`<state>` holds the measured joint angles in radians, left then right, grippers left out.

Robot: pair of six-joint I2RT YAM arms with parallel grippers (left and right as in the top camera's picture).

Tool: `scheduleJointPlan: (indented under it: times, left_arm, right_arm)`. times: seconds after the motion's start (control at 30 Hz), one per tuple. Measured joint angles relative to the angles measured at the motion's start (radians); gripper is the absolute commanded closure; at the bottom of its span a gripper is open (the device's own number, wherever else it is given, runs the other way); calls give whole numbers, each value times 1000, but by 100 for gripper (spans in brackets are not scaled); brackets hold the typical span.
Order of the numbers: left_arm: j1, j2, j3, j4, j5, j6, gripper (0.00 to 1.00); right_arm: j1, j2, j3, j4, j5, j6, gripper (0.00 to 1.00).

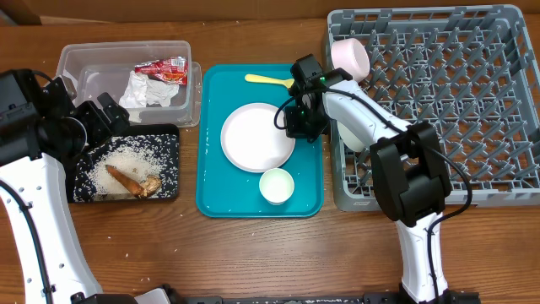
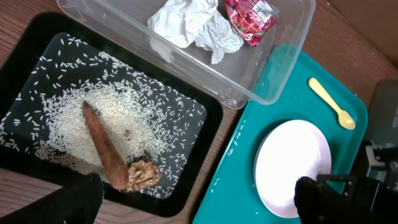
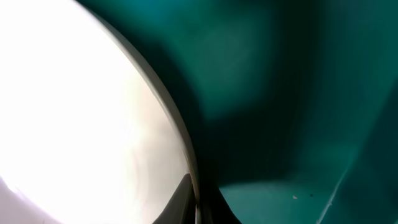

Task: Sort waste into correct bins and load items into the dishwasher
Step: 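Lift the white plate right and stand it upright in the rack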

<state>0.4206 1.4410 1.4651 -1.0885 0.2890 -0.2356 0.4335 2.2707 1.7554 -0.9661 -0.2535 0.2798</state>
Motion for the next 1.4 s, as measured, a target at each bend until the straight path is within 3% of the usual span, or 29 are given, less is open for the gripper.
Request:
scheduleJointPlan:
  times: [0.2, 0.47, 0.6, 0.8, 0.93, 1.1, 1.4]
  left_arm:
    - [0, 0, 0, 0, 0, 0, 0]
    - [0, 0, 0, 0, 0, 0, 0]
    - [0, 0, 0, 0, 0, 0, 0]
    - [0, 0, 0, 0, 0, 0, 0]
    - [0, 0, 0, 0, 0, 0, 0]
    - [0, 0, 0, 0, 0, 0, 0]
    - [0, 0, 0, 0, 0, 0, 0]
  right_arm:
    - [-3, 0, 77, -86, 6, -2, 96]
    - [-16, -89, 394, -298, 127, -32, 96]
    - [-52, -237, 552, -372, 283, -32, 96]
    - [-153, -446, 620, -510, 726, 90, 96]
    - [-215, -455, 605, -588, 982, 230, 96]
    - [-257, -433, 469, -556, 1179, 381, 96]
    - [-256, -416, 50, -243, 1320, 477, 96]
